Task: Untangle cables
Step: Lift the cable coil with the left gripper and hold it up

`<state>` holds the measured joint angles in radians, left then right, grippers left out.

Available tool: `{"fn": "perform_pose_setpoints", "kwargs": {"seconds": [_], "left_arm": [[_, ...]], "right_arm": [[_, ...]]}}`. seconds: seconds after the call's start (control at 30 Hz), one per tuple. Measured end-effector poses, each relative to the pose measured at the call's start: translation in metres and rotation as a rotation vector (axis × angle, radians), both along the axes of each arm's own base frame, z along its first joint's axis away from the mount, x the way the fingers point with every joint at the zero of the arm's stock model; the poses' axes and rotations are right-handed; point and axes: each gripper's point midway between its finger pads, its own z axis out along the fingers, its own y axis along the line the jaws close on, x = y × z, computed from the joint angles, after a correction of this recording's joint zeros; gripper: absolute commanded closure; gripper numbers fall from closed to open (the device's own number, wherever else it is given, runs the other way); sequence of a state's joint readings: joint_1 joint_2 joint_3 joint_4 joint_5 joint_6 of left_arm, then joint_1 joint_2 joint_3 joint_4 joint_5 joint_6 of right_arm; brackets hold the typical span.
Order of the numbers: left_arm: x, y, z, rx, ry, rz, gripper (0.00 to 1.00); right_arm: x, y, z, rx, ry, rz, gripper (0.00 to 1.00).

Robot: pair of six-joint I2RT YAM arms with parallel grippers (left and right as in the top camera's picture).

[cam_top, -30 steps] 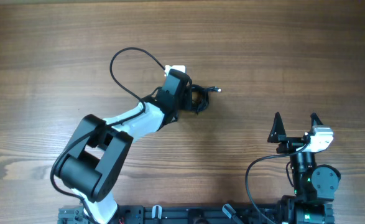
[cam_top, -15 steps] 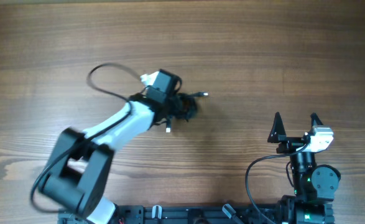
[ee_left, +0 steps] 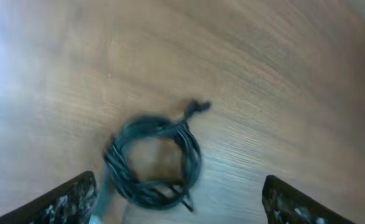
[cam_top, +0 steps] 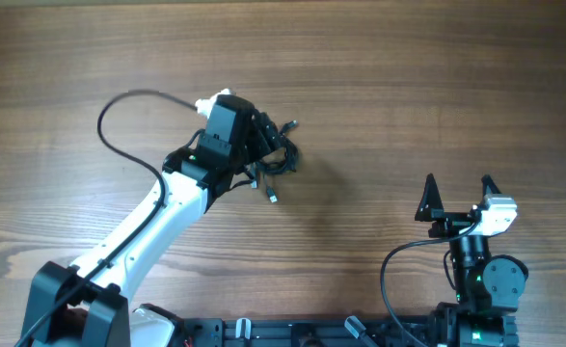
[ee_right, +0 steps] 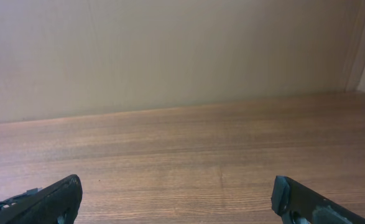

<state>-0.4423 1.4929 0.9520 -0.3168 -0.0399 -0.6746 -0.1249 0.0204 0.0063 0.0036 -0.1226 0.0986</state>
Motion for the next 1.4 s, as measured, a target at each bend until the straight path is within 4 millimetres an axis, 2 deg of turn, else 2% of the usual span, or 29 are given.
{"fn": "perform_pose_setpoints", "kwargs": {"seconds": [0.03,0.07,0.13,0.2,0.27,0.3,0.57,0.6,0.63,0.67,0.7,0.73,1.0,1.07,1.17,1.27,1.4], "left_arm": [[0.003,0.003,-0.002,0.078,-0.033,-0.059,0.13],[0.006,0.005,-0.005,0.132,-0.046,-0.101,0.17],[0.009,0.007,-0.021,0.228,-0.048,-0.179,0.24],[0.011,0.008,-0.04,0.283,-0.021,-0.222,0.25],[0.011,0.009,-0.06,0.312,0.015,-0.241,0.25],[0.011,0.009,-0.072,0.321,0.037,-0.243,0.3],[0.019,0.006,-0.1,0.325,0.054,-0.236,0.47],[0.018,0.006,-0.104,0.328,0.064,-0.238,0.59],[0.017,0.007,-0.11,0.333,0.078,-0.239,0.66],[0.016,0.008,-0.114,0.335,0.086,-0.237,0.79],[0.017,0.008,-0.114,0.337,0.085,-0.235,0.92],[0.017,0.008,-0.115,0.334,0.088,-0.228,0.96],[0.016,0.01,-0.11,0.36,0.081,-0.255,0.96],[0.017,0.009,-0.098,0.395,0.044,-0.315,0.96],[0.018,0.009,-0.067,0.482,-0.047,-0.449,0.96],[0.014,0.011,-0.045,0.575,-0.108,-0.576,0.96],[0.008,0.013,-0.035,0.637,-0.131,-0.668,0.96]], "right_arm": [[0.0,0.0,0.0,0.0,0.0,0.0,0.0],[0.0,0.0,0.0,0.0,0.0,0.0,0.0],[0.0,0.0,0.0,0.0,0.0,0.0,0.0],[0.0,0.0,0.0,0.0,0.0,0.0,0.0],[0.0,0.0,0.0,0.0,0.0,0.0,0.0],[0.0,0.0,0.0,0.0,0.0,0.0,0.0],[0.0,0.0,0.0,0.0,0.0,0.0,0.0],[0.0,0.0,0.0,0.0,0.0,0.0,0.0],[0.0,0.0,0.0,0.0,0.0,0.0,0.0],[0.0,0.0,0.0,0.0,0.0,0.0,0.0],[0.0,0.0,0.0,0.0,0.0,0.0,0.0],[0.0,0.0,0.0,0.0,0.0,0.0,0.0],[0.0,0.0,0.0,0.0,0.0,0.0,0.0],[0.0,0.0,0.0,0.0,0.0,0.0,0.0],[0.0,0.0,0.0,0.0,0.0,0.0,0.0],[0.0,0.0,0.0,0.0,0.0,0.0,0.0],[0.0,0.0,0.0,0.0,0.0,0.0,0.0]]}}
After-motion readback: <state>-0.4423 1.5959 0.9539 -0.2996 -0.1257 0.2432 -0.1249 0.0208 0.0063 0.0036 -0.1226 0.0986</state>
